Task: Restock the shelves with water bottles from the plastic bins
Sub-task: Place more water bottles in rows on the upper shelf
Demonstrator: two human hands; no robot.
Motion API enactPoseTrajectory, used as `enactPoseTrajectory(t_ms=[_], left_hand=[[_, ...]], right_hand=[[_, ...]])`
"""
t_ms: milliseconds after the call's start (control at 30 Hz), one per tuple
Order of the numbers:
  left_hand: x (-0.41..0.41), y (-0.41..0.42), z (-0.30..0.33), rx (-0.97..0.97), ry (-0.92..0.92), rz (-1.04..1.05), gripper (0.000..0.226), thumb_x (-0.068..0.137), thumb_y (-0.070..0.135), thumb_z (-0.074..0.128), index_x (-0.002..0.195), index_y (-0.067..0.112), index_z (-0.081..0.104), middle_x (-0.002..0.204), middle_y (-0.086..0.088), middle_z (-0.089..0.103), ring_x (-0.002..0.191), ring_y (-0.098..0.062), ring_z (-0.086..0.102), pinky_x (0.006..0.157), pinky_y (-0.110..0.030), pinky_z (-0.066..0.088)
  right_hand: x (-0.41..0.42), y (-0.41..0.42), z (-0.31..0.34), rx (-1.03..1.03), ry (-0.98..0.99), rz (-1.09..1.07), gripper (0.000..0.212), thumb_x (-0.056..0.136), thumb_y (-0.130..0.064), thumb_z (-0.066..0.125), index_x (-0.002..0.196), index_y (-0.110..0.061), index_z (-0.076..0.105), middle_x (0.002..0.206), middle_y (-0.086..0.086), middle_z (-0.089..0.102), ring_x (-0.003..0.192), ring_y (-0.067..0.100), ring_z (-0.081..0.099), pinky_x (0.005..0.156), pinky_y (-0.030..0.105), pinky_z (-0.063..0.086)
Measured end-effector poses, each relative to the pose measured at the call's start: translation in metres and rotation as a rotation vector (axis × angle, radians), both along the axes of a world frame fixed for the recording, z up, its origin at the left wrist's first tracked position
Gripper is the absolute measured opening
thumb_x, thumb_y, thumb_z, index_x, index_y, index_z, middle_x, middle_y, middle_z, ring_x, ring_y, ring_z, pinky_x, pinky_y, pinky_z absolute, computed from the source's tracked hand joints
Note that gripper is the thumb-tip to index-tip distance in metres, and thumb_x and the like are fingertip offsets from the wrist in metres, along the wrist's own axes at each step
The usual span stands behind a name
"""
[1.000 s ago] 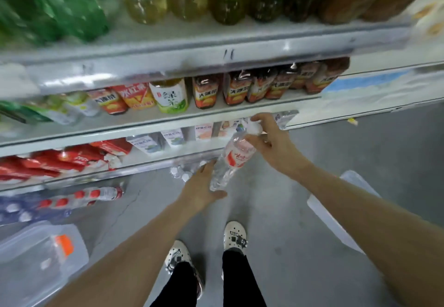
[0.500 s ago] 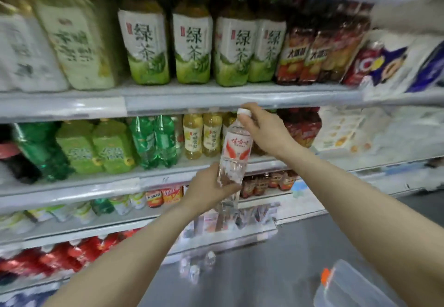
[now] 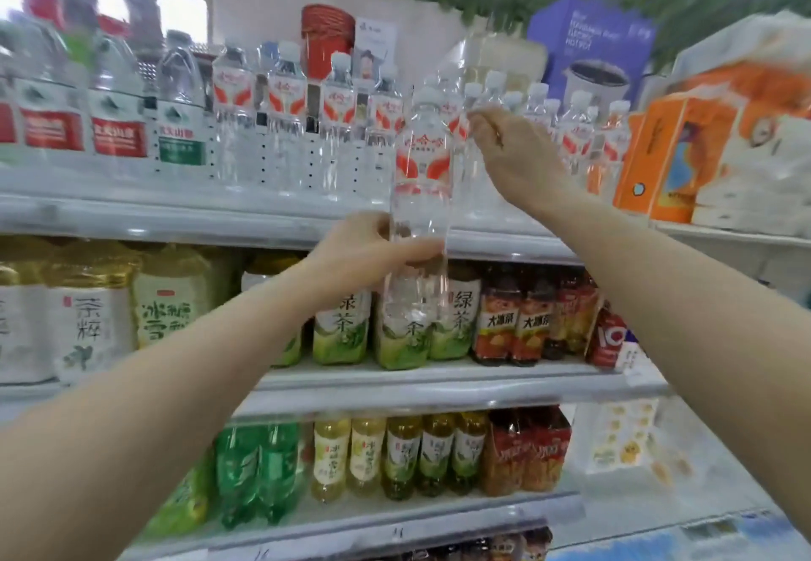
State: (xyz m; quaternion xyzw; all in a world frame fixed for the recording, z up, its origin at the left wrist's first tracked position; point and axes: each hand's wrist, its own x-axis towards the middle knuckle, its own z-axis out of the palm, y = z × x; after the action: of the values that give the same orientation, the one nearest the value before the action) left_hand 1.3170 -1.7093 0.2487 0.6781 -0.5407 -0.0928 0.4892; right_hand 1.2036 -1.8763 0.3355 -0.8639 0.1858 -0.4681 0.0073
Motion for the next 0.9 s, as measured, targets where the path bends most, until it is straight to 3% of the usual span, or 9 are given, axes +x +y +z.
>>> enactPoseTrajectory(t_ms=[133,267,433,633,733,900], left_hand=[[0.025,-0.028,0.053,-0.067,-0.003,0.09,0.047,0.079,0.052,0.07,0.107,0.016,0.061,0.1,0.0,0.069,0.09,-0.014,0.068,0.073,-0.03,0.055],[0.058,-0.06,0.079,-0.132,0.004,0.187,0.031,0.079,0.047,0.072,0.098,0.028,0.058,0.096,0.004,0.067,0.088,-0.013,0.065,0.067,-0.027,0.052],[0.088,-0.098,0.087,-0.153,0.033,0.273,0.045,0.08,0.041,0.074,0.118,0.024,0.056,0.099,0.005,0.065,0.089,-0.015,0.063,0.062,-0.025,0.048],[0.107,-0.134,0.074,-0.136,0.046,0.324,0.044,0.079,0.036,0.077,0.114,0.02,0.057,0.101,0.004,0.065,0.09,-0.013,0.062,0.068,-0.025,0.048],[0.112,-0.143,0.066,-0.135,0.05,0.338,0.035,0.079,0.038,0.077,0.102,0.027,0.054,0.092,0.011,0.062,0.086,-0.008,0.059,0.067,-0.023,0.046],[0.118,-0.146,0.061,-0.112,0.018,0.336,0.034,0.078,0.041,0.078,0.097,0.027,0.054,0.099,0.006,0.064,0.088,-0.011,0.06,0.067,-0.024,0.045]], right_hand=[[0.021,-0.04,0.05,-0.046,0.022,-0.06,0.041,0.105,-0.032,0.032,0.138,-0.017,0.052,0.135,0.009,0.057,0.124,0.03,0.05,0.1,0.038,0.036],[0.049,-0.078,0.077,-0.121,0.115,-0.09,0.043,0.104,-0.032,0.032,0.145,-0.021,0.042,0.144,0.01,0.046,0.126,0.035,0.047,0.102,0.043,0.036],[0.081,-0.108,0.093,-0.164,0.188,-0.1,0.047,0.104,-0.036,0.034,0.149,-0.021,0.035,0.152,0.008,0.037,0.134,0.032,0.04,0.108,0.047,0.031],[0.11,-0.134,0.099,-0.311,0.237,-0.278,0.051,0.102,-0.049,0.027,0.146,-0.026,0.035,0.15,0.001,0.043,0.138,0.023,0.037,0.111,0.058,0.015],[0.119,-0.146,0.093,-0.272,0.208,-0.25,0.051,0.1,-0.052,0.027,0.142,-0.025,0.035,0.141,0.002,0.052,0.13,0.025,0.045,0.106,0.06,0.02],[0.123,-0.153,0.083,-0.244,0.13,-0.184,0.049,0.1,-0.05,0.024,0.139,-0.023,0.036,0.129,0.002,0.06,0.127,0.031,0.044,0.107,0.066,0.017]])
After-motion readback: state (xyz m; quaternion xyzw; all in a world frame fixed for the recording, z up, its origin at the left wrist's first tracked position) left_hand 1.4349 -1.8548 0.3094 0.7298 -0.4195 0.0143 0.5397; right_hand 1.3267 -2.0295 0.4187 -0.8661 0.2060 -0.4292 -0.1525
